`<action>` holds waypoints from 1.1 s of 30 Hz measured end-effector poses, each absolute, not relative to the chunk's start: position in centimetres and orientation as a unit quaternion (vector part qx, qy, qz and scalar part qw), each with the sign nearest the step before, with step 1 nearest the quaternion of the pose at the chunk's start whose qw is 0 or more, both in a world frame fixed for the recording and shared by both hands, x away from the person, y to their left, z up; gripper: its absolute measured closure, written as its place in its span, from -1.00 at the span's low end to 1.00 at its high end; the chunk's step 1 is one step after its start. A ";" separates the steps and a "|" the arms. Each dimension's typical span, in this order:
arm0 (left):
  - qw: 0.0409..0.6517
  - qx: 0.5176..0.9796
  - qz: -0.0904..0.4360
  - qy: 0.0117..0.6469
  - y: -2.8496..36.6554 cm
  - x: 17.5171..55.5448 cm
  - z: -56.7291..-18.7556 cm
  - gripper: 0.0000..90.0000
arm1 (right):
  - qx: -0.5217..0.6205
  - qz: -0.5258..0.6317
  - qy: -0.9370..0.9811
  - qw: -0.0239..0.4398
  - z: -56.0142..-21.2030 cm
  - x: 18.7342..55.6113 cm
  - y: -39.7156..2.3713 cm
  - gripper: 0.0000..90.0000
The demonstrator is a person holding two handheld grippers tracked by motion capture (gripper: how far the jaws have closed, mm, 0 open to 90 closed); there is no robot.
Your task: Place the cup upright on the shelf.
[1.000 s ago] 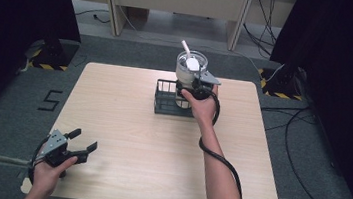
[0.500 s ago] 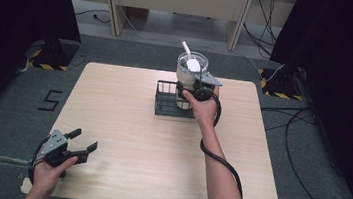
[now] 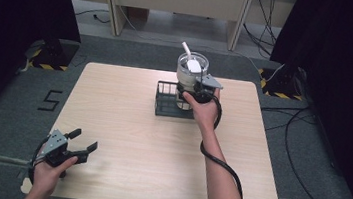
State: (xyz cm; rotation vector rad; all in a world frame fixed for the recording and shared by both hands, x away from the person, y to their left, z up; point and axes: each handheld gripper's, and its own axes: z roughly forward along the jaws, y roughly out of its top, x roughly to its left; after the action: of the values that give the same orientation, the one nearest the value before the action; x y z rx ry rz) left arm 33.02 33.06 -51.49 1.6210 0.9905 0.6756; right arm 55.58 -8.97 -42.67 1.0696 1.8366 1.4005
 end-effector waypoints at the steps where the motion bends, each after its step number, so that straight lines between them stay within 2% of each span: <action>1: 0.534 0.680 0.284 0.415 33.1 33.0 -51.5 -0.68 | 0.402 0.525 0.689 0.296 -42.7 55.4 -9.0 -0.80; 19: 0.533 0.681 0.283 0.415 33.0 33.0 -51.5 -0.68 | 0.402 0.533 0.683 0.296 -42.7 54.2 -9.6 -0.78; 33: 0.532 0.681 0.284 0.415 32.9 33.0 -51.5 -0.68 | 0.398 0.534 0.685 0.297 -42.2 52.1 -12.0 -0.77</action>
State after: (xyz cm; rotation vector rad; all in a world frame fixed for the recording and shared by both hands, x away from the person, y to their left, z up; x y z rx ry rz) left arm 32.99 32.91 -51.47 1.6247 0.9895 0.6772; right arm 52.08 -12.00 -42.24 1.0572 1.8198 1.4195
